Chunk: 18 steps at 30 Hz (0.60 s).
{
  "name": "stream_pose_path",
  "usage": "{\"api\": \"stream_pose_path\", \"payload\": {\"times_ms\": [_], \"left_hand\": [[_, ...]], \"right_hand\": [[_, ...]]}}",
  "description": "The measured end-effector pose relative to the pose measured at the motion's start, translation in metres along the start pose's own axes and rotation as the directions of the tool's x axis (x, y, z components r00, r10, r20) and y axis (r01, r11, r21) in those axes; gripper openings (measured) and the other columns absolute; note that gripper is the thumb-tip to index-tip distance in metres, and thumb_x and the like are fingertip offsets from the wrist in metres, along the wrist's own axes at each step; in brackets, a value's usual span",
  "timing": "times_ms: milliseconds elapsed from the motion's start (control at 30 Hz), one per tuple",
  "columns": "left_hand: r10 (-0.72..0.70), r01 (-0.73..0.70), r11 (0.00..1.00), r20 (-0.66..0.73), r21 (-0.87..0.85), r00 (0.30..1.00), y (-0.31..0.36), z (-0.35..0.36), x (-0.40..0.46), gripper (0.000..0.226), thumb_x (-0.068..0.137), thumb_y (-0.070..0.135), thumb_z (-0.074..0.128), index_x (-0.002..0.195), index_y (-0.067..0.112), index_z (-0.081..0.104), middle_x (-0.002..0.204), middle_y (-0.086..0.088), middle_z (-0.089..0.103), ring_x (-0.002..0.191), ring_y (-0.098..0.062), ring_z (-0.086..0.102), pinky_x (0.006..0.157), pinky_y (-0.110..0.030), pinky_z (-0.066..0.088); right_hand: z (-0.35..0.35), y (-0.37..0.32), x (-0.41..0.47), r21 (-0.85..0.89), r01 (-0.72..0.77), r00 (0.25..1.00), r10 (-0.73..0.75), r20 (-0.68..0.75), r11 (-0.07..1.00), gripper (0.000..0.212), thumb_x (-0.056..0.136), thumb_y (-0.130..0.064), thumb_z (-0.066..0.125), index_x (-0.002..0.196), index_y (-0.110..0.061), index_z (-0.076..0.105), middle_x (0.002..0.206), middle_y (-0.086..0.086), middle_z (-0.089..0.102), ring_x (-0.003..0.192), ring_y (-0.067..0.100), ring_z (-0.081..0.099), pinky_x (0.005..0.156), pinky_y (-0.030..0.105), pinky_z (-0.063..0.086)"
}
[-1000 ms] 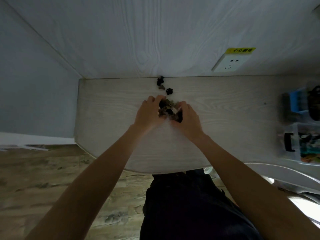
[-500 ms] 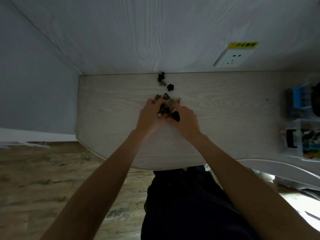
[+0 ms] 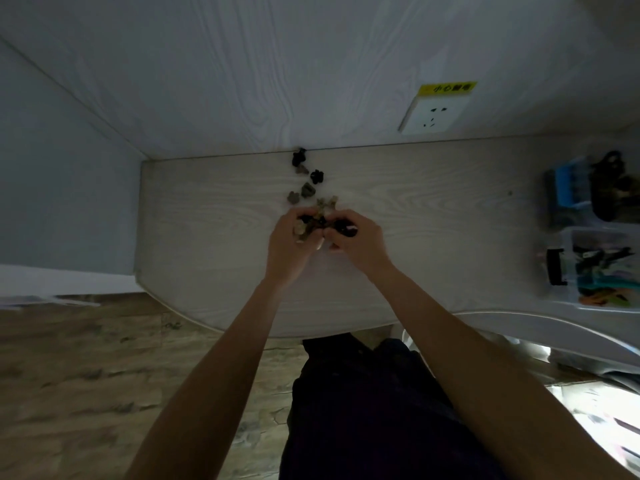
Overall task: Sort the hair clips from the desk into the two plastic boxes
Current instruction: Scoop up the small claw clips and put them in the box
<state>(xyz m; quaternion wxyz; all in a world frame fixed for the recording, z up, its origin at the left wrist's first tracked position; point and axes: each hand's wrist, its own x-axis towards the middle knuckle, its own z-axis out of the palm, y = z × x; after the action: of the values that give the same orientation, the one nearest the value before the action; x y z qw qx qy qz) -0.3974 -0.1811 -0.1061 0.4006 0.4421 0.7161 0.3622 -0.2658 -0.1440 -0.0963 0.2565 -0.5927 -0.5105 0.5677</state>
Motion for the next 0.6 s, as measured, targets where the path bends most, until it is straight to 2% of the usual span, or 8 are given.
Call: {"api": "stream_pose_path", "payload": {"times_ms": [67, 167, 267, 400, 500, 600], "left_hand": [[-0.009, 0.009, 1.0, -0.007, -0.03, 1.0, 0.014, 0.009, -0.008, 0.03, 0.079, 0.018, 0.07, 0.106, 0.024, 0.058, 0.101, 0.007, 0.063, 0.086, 0.007, 0.057, 0.071, 0.001, 0.04], [0.096, -0.095, 0.995, 0.014, -0.03, 0.995, 0.04, 0.027, -0.018, 0.029, 0.08, 0.017, 0.07, 0.105, 0.024, 0.059, 0.098, 0.015, 0.06, 0.088, 0.014, 0.055, 0.074, 0.0, 0.039], [0.22, -0.218, 0.975, 0.059, -0.043, 0.974, 0.076, 0.06, -0.027, 0.03, 0.08, 0.015, 0.07, 0.103, 0.027, 0.057, 0.101, 0.017, 0.059, 0.094, 0.006, 0.056, 0.08, -0.003, 0.04], [0.355, -0.351, 0.935, 0.148, -0.052, 0.923, 0.127, 0.118, -0.034, 0.028, 0.08, 0.016, 0.069, 0.106, 0.021, 0.058, 0.11, 0.003, 0.063, 0.095, -0.006, 0.06, 0.08, -0.011, 0.046], [0.437, -0.43, 0.899, 0.223, -0.079, 0.872, 0.17, 0.173, -0.037, 0.028, 0.082, 0.018, 0.068, 0.106, 0.022, 0.057, 0.111, 0.004, 0.061, 0.096, -0.006, 0.059, 0.08, -0.013, 0.047], [0.499, -0.489, 0.865, 0.3, -0.114, 0.813, 0.21, 0.232, -0.034, 0.027, 0.082, 0.018, 0.067, 0.107, 0.022, 0.056, 0.112, 0.002, 0.06, 0.099, -0.01, 0.058, 0.079, -0.009, 0.044]], "right_hand": [[-0.018, -0.003, -0.008, 0.068, 0.003, 1.0, -0.003, 0.002, 0.998, 0.022, 0.079, -0.005, 0.07, 0.099, -0.011, 0.067, 0.091, 0.005, 0.063, 0.068, 0.017, 0.066, 0.066, 0.033, 0.061], [-0.052, -0.007, -0.023, 0.174, 0.017, 1.0, -0.015, -0.014, 0.985, 0.02, 0.079, -0.004, 0.07, 0.098, -0.012, 0.066, 0.092, 0.004, 0.064, 0.075, 0.014, 0.067, 0.067, 0.026, 0.06], [-0.098, -0.007, -0.04, 0.256, 0.054, 0.996, -0.034, -0.083, 0.965, 0.019, 0.081, -0.005, 0.068, 0.099, -0.012, 0.066, 0.096, 0.01, 0.065, 0.077, 0.017, 0.068, 0.068, 0.025, 0.059], [-0.171, -0.005, -0.06, 0.339, 0.118, 0.98, -0.054, -0.193, 0.933, 0.019, 0.084, -0.003, 0.065, 0.1, -0.012, 0.065, 0.09, 0.005, 0.065, 0.07, 0.009, 0.068, 0.068, 0.024, 0.059], [-0.235, -0.001, -0.071, 0.358, 0.179, 0.956, -0.075, -0.285, 0.916, 0.017, 0.086, -0.002, 0.062, 0.099, -0.013, 0.062, 0.088, 0.002, 0.064, 0.069, 0.005, 0.068, 0.065, 0.019, 0.057], [-0.305, 0.007, -0.074, 0.308, 0.2, 0.925, -0.075, -0.372, 0.93, 0.015, 0.087, -0.007, 0.062, 0.101, -0.012, 0.062, 0.09, 0.004, 0.065, 0.07, 0.002, 0.068, 0.064, 0.016, 0.056]]}}
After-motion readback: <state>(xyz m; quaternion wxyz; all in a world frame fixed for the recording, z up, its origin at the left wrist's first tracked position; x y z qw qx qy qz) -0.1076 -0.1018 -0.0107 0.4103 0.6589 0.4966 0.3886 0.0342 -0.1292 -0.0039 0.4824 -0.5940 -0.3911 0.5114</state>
